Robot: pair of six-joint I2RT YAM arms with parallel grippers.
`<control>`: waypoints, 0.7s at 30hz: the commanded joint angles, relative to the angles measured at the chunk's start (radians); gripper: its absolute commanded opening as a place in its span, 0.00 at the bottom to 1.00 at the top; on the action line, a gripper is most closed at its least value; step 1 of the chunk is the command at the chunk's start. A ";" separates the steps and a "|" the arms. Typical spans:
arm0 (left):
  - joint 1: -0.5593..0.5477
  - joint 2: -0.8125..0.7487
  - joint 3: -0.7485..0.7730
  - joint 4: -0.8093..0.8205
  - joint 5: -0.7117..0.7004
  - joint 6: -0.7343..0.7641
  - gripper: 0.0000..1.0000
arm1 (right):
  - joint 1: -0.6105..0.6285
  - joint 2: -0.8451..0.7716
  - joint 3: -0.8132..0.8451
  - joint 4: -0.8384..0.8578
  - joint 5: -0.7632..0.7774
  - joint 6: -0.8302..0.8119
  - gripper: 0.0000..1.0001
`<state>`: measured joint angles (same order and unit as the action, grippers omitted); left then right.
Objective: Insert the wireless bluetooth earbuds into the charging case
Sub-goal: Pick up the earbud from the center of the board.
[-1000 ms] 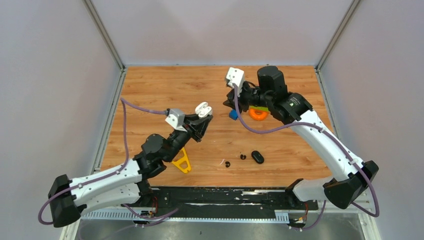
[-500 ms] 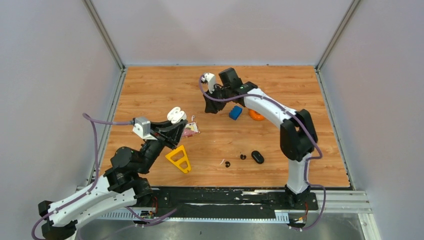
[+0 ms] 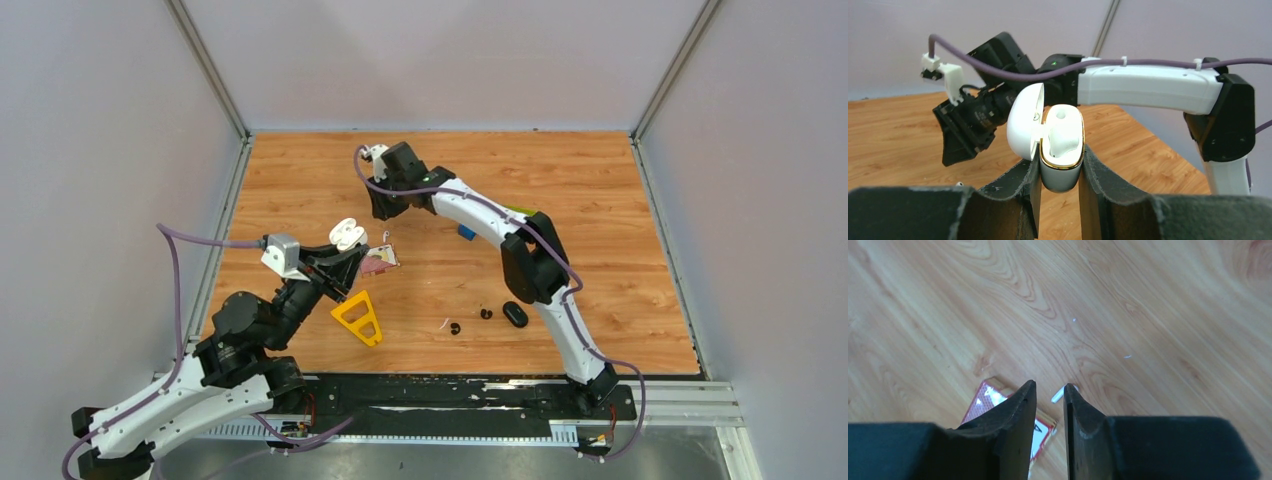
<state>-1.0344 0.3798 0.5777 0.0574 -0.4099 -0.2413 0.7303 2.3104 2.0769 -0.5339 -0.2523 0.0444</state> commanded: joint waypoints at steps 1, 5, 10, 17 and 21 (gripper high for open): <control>-0.002 0.001 0.055 -0.026 -0.007 0.024 0.00 | 0.043 0.083 0.091 -0.007 0.244 0.168 0.26; -0.002 0.002 0.055 -0.023 -0.010 0.030 0.00 | 0.079 0.128 0.127 -0.014 0.328 0.204 0.27; -0.002 -0.006 0.046 -0.025 -0.009 0.028 0.00 | 0.096 0.160 0.134 -0.025 0.361 0.215 0.30; -0.002 -0.015 0.027 -0.020 -0.010 0.028 0.00 | 0.099 0.165 0.121 -0.025 0.428 0.211 0.28; -0.002 -0.015 0.020 -0.013 -0.004 0.027 0.00 | 0.099 0.169 0.111 -0.024 0.441 0.203 0.28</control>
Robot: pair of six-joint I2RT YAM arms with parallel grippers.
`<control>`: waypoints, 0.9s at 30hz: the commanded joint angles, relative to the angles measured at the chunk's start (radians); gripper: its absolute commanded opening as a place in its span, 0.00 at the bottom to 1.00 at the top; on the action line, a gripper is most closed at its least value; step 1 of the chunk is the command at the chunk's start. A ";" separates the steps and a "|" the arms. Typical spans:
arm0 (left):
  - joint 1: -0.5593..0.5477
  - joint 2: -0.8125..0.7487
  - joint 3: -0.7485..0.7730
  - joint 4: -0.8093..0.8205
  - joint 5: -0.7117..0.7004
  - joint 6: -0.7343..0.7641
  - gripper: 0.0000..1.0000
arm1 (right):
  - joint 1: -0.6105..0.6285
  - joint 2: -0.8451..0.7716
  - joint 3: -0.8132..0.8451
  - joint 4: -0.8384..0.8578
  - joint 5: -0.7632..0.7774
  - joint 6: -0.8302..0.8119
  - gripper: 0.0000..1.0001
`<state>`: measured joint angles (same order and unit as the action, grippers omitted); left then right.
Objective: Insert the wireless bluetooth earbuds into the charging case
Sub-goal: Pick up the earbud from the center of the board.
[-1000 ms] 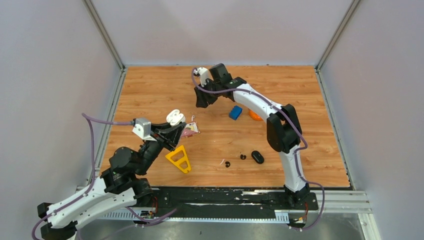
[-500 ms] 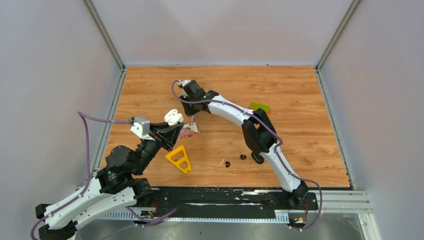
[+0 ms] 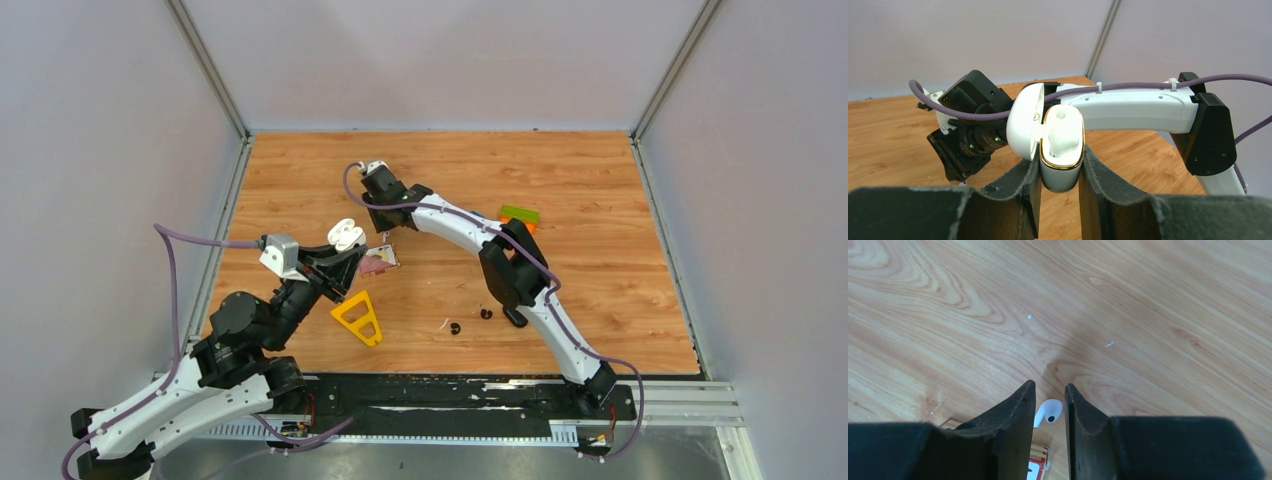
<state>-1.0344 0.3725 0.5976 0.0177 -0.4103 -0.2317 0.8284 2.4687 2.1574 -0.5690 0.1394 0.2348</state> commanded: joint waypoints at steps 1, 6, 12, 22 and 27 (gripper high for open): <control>-0.002 -0.007 0.000 0.026 -0.003 0.017 0.00 | 0.001 0.010 0.024 0.010 0.045 0.013 0.28; -0.002 -0.008 -0.006 0.033 0.001 0.014 0.00 | 0.004 -0.001 -0.019 0.005 0.031 0.036 0.28; -0.002 -0.005 -0.014 0.045 0.004 0.012 0.00 | 0.016 -0.008 -0.064 0.006 0.018 0.048 0.27; -0.002 -0.020 -0.022 0.035 0.001 0.014 0.00 | 0.036 -0.012 -0.110 0.004 0.023 0.061 0.25; -0.002 -0.018 -0.032 0.053 0.002 0.019 0.00 | 0.040 -0.038 -0.146 0.011 0.033 0.059 0.25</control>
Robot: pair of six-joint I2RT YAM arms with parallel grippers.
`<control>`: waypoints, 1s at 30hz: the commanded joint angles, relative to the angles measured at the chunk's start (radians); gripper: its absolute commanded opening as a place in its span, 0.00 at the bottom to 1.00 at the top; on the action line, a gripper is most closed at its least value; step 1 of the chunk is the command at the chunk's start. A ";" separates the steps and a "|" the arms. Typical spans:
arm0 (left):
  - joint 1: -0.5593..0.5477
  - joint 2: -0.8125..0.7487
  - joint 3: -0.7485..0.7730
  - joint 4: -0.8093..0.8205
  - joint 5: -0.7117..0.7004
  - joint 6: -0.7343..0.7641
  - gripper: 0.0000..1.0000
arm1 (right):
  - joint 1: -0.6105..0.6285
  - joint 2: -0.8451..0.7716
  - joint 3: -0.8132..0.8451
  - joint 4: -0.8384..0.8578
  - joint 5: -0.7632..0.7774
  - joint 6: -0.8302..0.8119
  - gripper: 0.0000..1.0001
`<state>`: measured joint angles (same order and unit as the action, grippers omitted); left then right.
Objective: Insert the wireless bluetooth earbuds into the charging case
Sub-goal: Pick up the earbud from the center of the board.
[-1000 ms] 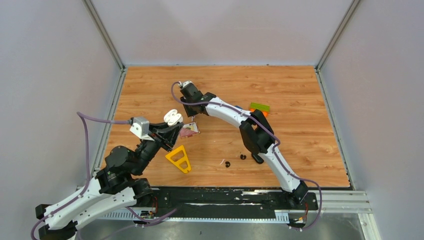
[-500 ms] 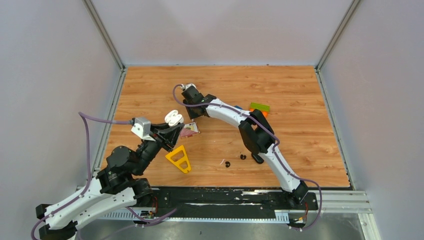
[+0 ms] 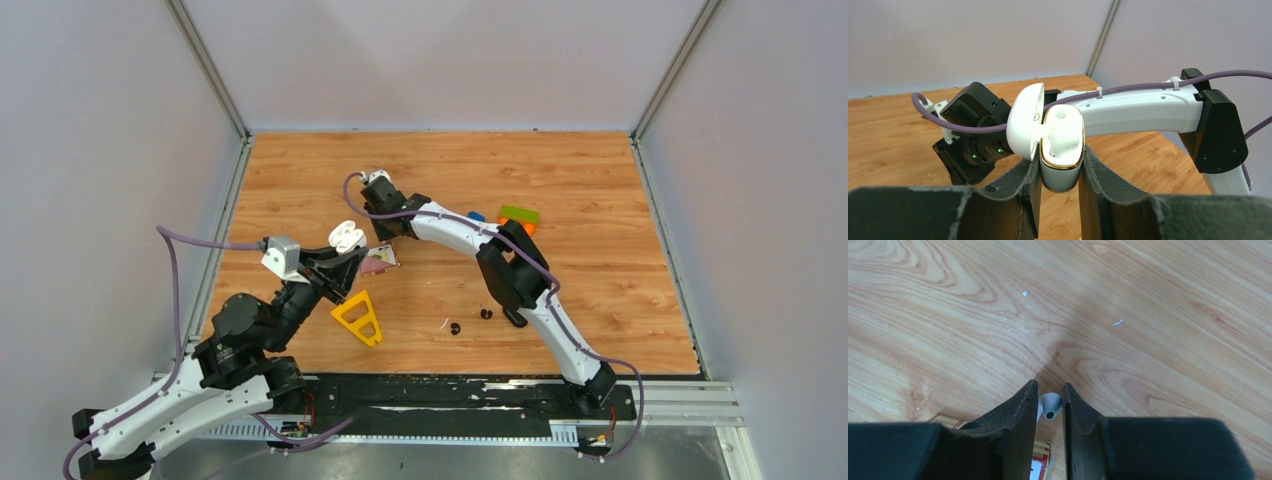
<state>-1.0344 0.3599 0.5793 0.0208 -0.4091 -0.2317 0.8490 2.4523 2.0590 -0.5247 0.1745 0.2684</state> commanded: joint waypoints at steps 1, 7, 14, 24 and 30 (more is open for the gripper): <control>-0.002 -0.006 -0.015 0.053 0.003 0.017 0.00 | 0.021 -0.026 -0.052 -0.032 0.002 0.021 0.26; -0.003 -0.015 -0.028 0.059 0.004 0.014 0.00 | 0.025 -0.055 -0.093 -0.023 0.020 0.013 0.30; -0.001 -0.020 -0.029 0.059 0.005 0.019 0.00 | 0.038 -0.060 -0.121 -0.021 0.027 0.022 0.31; -0.002 -0.032 -0.026 0.027 0.000 0.025 0.00 | 0.039 0.026 -0.070 -0.031 0.060 0.032 0.25; -0.001 -0.031 -0.032 0.029 -0.008 0.028 0.00 | 0.031 0.037 -0.069 -0.035 0.057 0.040 0.12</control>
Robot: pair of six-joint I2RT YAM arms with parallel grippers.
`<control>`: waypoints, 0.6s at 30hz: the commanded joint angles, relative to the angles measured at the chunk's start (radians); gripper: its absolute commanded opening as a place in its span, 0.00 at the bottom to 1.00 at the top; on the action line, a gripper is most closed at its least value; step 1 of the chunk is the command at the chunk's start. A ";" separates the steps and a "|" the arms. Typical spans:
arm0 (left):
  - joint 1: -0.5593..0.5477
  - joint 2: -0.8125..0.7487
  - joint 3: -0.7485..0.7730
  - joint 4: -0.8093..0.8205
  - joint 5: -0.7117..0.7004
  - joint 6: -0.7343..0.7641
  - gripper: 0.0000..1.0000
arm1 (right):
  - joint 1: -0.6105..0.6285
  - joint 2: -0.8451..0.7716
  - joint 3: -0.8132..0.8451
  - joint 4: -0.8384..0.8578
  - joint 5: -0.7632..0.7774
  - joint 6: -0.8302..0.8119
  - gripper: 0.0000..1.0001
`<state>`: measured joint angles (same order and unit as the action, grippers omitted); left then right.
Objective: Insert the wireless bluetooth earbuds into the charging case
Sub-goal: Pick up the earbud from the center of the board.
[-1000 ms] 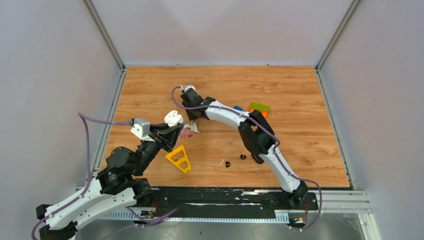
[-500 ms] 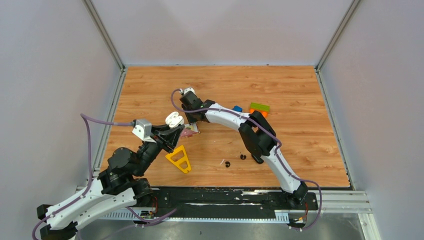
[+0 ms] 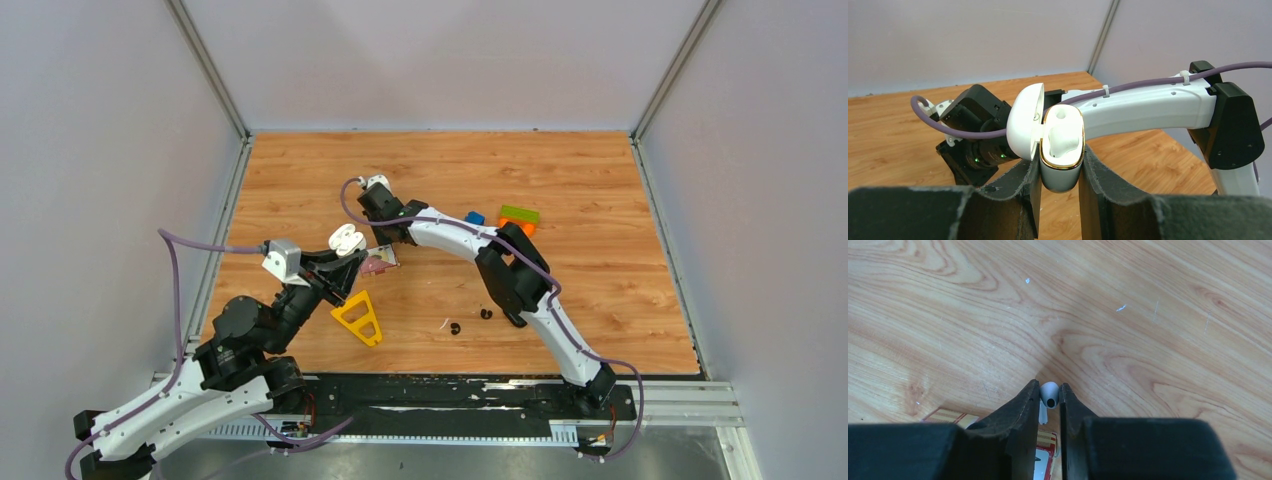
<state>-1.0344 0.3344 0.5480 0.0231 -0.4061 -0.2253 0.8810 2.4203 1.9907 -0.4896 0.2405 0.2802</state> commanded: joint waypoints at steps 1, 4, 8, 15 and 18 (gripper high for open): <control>-0.002 -0.003 0.000 0.030 -0.010 0.022 0.00 | -0.002 0.066 0.001 -0.070 -0.006 0.025 0.09; -0.002 0.004 0.001 0.035 -0.006 0.024 0.00 | -0.009 0.031 -0.028 -0.071 0.015 0.017 0.05; -0.002 0.007 -0.007 0.048 0.000 0.025 0.00 | -0.028 -0.086 -0.134 -0.038 0.023 0.013 0.04; -0.001 0.019 -0.038 0.107 0.016 0.002 0.00 | -0.055 -0.326 -0.377 0.017 0.005 0.010 0.05; -0.002 0.027 -0.036 0.115 0.023 -0.005 0.00 | -0.061 -0.403 -0.484 0.030 -0.014 0.020 0.05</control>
<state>-1.0344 0.3477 0.5076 0.0624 -0.3981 -0.2214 0.8272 2.1490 1.6035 -0.4767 0.2462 0.2844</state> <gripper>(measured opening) 0.348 0.185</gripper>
